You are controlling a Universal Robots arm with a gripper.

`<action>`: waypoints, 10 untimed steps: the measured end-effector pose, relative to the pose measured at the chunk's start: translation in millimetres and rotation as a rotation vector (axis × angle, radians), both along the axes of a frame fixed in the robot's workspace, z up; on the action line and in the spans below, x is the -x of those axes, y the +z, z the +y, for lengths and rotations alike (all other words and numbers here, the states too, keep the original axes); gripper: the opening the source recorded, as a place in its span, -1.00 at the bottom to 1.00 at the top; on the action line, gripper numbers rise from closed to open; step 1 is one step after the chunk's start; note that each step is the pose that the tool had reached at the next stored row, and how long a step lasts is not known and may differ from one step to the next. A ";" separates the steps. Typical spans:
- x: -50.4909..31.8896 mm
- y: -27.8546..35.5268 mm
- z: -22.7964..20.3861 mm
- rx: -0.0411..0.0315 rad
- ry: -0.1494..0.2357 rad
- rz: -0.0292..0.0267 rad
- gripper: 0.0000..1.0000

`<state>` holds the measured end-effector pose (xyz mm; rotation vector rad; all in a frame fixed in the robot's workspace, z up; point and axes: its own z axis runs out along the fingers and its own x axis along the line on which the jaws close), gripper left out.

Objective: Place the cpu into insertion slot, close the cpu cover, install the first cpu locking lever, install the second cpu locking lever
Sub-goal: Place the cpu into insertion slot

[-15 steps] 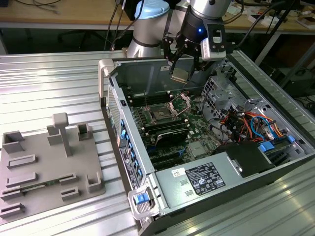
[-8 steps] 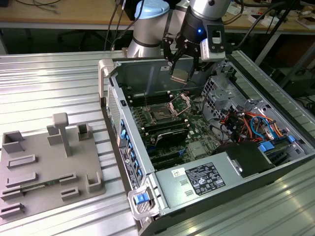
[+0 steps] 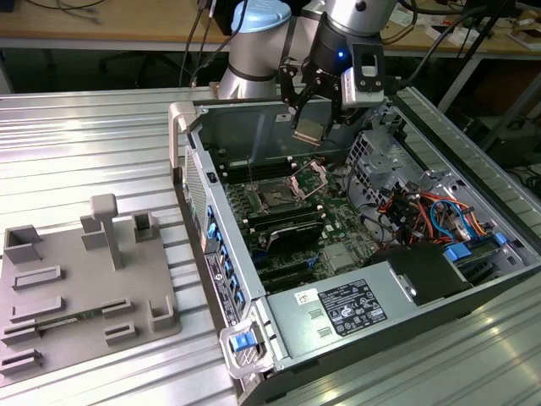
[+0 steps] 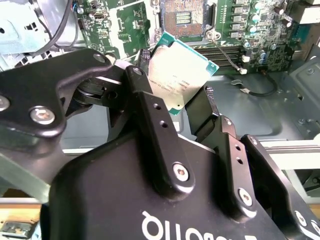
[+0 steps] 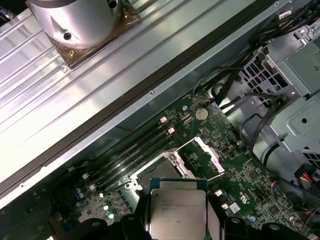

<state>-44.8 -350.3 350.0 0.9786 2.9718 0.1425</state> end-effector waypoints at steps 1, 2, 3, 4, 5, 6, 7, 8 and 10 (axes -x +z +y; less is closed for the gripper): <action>0.0 -0.1 0.0 -0.0001 -0.007 0.0000 0.09; 0.0 -0.1 0.0 -0.0002 -0.015 -0.0001 0.09; 0.0 -0.2 0.0 -0.0001 -0.023 0.0000 0.09; 0.0 -0.2 0.0 0.0000 -0.027 0.0000 0.09; 0.0 -0.3 0.0 0.0000 -0.031 0.0000 0.09; 0.0 -0.5 0.0 -0.0001 -0.038 0.0000 0.09; 0.0 -0.5 0.0 0.0000 -0.042 0.0000 0.09; 0.0 -0.6 0.0 0.0000 -0.047 0.0000 0.09; 0.0 -0.7 0.0 0.0000 -0.055 0.0000 0.09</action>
